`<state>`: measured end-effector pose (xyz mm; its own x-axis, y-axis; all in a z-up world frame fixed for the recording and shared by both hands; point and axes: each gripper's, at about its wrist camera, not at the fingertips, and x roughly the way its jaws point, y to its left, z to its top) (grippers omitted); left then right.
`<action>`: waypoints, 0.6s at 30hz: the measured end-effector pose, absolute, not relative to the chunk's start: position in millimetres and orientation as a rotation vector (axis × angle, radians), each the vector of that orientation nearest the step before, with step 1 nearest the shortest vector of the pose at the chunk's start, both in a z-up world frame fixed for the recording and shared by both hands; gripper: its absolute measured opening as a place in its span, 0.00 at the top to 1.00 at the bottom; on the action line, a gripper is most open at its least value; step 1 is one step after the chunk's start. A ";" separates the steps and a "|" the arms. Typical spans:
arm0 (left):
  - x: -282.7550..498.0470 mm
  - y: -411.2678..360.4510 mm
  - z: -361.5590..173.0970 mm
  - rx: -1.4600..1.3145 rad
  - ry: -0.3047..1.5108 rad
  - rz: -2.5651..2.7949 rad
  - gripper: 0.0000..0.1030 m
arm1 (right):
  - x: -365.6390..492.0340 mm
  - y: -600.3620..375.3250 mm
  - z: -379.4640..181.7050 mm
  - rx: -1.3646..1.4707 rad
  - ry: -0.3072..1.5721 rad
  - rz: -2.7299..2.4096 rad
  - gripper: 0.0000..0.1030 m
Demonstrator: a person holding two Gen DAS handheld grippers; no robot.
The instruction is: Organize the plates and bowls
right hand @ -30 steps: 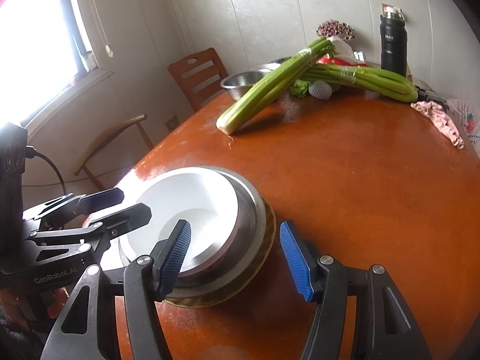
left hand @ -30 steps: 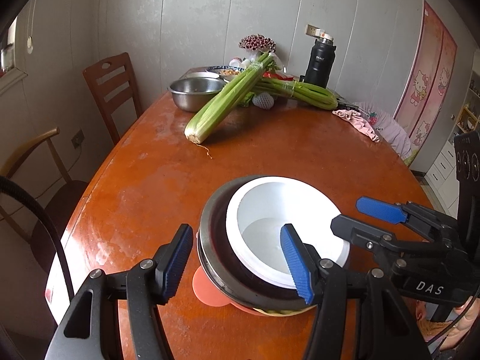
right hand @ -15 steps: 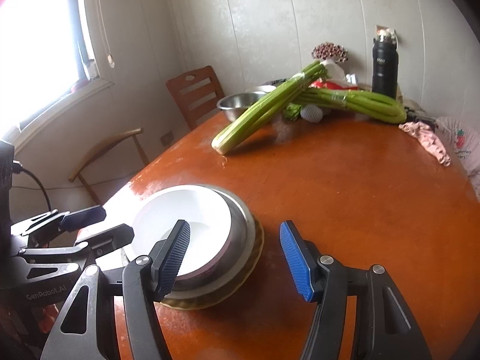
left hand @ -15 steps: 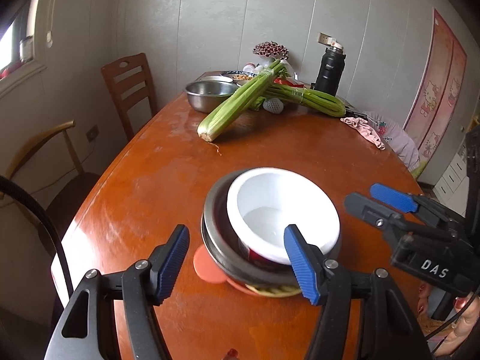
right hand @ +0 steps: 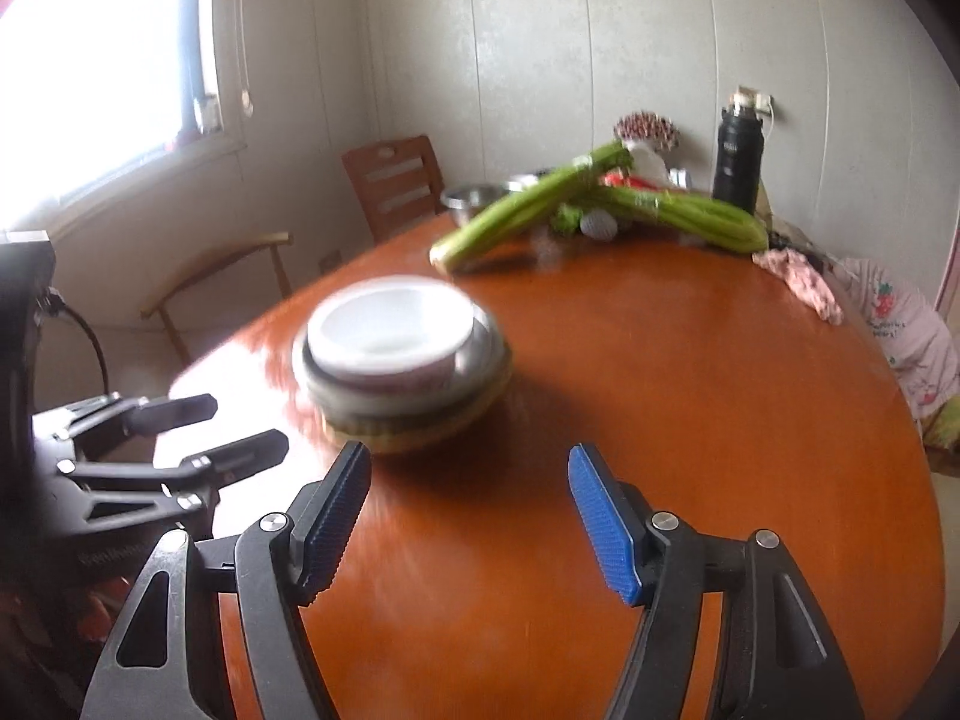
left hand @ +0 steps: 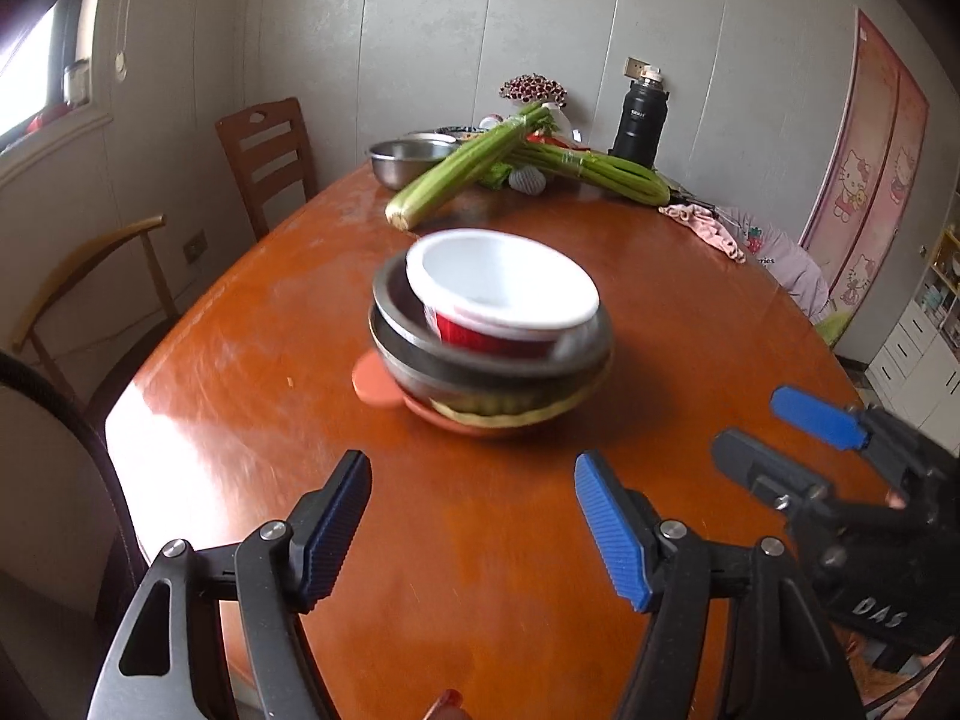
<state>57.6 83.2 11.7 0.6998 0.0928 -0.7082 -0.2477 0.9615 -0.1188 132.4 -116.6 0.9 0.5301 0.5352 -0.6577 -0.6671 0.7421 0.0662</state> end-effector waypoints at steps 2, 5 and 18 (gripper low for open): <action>49.3 76.2 6.8 -0.229 0.774 0.192 0.32 | 125.9 -121.5 -8.3 -0.207 0.735 0.709 0.32; 42.0 71.8 0.6 -0.252 0.761 0.221 0.32 | 115.4 -128.0 -17.4 -0.215 0.755 0.703 0.32; 37.2 54.6 -16.9 -0.190 0.827 0.170 0.32 | 99.6 -140.7 -17.3 -0.221 0.757 0.663 0.32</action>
